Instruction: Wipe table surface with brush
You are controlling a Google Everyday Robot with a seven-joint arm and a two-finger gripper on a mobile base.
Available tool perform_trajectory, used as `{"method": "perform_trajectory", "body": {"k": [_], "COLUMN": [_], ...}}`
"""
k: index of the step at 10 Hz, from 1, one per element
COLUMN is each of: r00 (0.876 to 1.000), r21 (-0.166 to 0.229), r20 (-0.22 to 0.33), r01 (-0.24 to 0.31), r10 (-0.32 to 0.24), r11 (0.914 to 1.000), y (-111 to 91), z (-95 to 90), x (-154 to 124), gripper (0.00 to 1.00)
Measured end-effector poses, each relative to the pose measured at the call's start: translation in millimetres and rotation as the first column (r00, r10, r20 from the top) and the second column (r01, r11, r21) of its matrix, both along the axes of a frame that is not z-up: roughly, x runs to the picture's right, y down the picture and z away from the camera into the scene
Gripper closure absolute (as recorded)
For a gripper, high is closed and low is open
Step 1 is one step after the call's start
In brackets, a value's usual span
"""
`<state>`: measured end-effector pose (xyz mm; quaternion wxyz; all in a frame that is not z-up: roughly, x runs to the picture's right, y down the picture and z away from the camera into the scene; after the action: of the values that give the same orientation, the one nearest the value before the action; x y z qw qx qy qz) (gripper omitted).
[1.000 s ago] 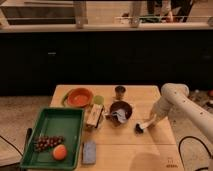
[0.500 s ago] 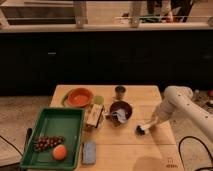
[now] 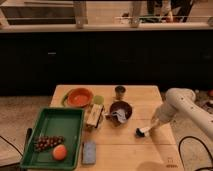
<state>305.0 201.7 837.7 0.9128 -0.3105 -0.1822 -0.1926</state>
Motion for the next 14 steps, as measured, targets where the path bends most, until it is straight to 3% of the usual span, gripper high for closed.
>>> {"method": "perform_trajectory", "body": {"k": [3,5,7,10,14], "r00": [1.000,0.997,0.989,0.980,0.964], "r21": [0.028,0.087,0.135,0.150,0.141], "r20": [-0.004,-0.064,-0.120,-0.158,-0.204], "r01": [0.005,0.050,0.107,0.148,0.202], "r10": [-0.005,-0.045,-0.091,-0.124,-0.171], "r11": [0.9996,0.9949,0.9852,0.9775,0.9692], "y": [1.0,3.3,3.9,9.1,22.5], "z": [-6.1,-15.7,-22.9,-30.1,-23.0], "x": [-8.5,-17.7,-28.3,-33.9,-41.3], "gripper": [1.00,1.00,1.00,1.00,1.00]}}
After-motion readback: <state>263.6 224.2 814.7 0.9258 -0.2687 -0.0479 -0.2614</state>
